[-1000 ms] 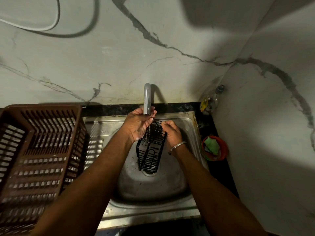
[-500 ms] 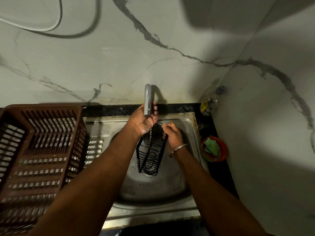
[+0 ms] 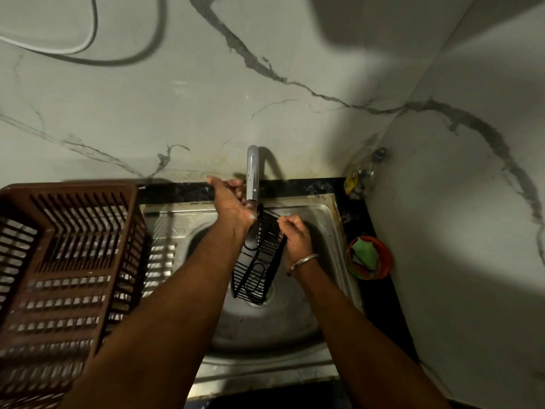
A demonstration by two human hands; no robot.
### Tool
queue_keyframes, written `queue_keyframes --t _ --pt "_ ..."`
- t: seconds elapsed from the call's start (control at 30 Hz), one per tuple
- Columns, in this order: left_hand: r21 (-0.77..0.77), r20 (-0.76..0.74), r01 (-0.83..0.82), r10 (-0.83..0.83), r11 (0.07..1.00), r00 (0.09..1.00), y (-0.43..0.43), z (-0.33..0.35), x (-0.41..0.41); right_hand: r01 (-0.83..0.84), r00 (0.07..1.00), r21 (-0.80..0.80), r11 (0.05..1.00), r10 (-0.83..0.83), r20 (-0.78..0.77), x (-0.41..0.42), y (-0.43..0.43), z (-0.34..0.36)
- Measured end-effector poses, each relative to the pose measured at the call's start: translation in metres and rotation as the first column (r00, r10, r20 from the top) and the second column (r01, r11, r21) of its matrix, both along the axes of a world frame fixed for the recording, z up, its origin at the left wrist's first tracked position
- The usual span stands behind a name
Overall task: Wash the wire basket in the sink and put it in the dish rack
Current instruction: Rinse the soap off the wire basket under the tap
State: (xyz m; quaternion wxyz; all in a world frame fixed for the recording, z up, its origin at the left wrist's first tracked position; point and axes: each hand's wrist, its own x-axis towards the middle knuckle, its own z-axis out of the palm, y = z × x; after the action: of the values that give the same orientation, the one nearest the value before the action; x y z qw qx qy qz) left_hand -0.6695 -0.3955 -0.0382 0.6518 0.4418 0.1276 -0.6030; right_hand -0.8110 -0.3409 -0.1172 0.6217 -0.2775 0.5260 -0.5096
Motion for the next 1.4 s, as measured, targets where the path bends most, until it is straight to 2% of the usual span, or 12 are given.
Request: queue_keyframes --t 0.13,0.3,0.47,0.5,0.57,0.63,0.83,0.9,1.0,1.07,1.2,1.4 --pt "-0.015 -0.09 -0.132 0.13 0.991 0.987 -0.003 -0.004 -0.003 0.051 0.995 -0.024 0.998 -0.053 -0.08 0.0 0.001 0.0" --pt "0.073 0.083 -0.26 0.254 0.963 0.964 -0.008 0.0 -0.014 0.066 0.985 -0.097 0.993 -0.08 -0.152 0.0 0.004 0.001" --pt "0.097 0.477 0.026 -0.069 0.995 0.876 -0.007 -0.021 -0.023 0.042 0.967 -0.117 0.992 -0.069 -0.244 0.001 0.0 -0.002" --pt "0.129 0.594 0.099 -0.157 0.987 0.789 -0.006 -0.025 -0.022 0.042 0.965 -0.11 0.993 -0.069 -0.253 0.003 -0.001 -0.002" --pt "0.289 0.853 0.183 -0.339 0.94 0.396 0.001 -0.024 -0.018 0.038 0.963 -0.103 0.994 -0.064 -0.261 0.006 -0.001 0.0" --pt "0.375 0.911 0.235 -0.403 0.897 0.086 0.012 -0.016 -0.016 0.016 0.963 -0.115 0.993 -0.046 -0.267 0.009 -0.003 0.003" --pt "0.63 0.776 0.323 -0.554 0.706 -0.3 0.034 -0.005 -0.006 -0.033 0.948 -0.159 0.987 -0.019 -0.318 0.013 -0.01 0.008" --pt "0.591 0.791 0.465 -0.586 0.659 -0.175 0.033 -0.008 0.003 -0.023 0.944 -0.162 0.986 -0.032 -0.328 0.01 -0.013 0.011" --pt "0.352 0.56 0.708 -0.743 0.613 0.365 0.031 -0.009 0.009 -0.066 0.921 -0.158 0.985 -0.001 -0.391 0.006 -0.017 0.013" --pt "0.21 0.345 0.746 -0.762 0.632 0.548 0.031 -0.014 0.011 -0.118 0.868 -0.146 0.982 0.031 -0.496 0.008 -0.021 0.018" --pt "0.138 0.154 0.745 -0.757 0.653 0.635 0.028 -0.018 0.008 -0.16 0.642 -0.087 0.983 0.037 -0.766 0.018 -0.023 0.04" --pt "0.223 0.149 0.707 -0.74 0.671 0.656 0.027 -0.021 0.003 -0.247 0.173 0.001 0.969 0.045 -0.984 0.028 0.0 0.068"
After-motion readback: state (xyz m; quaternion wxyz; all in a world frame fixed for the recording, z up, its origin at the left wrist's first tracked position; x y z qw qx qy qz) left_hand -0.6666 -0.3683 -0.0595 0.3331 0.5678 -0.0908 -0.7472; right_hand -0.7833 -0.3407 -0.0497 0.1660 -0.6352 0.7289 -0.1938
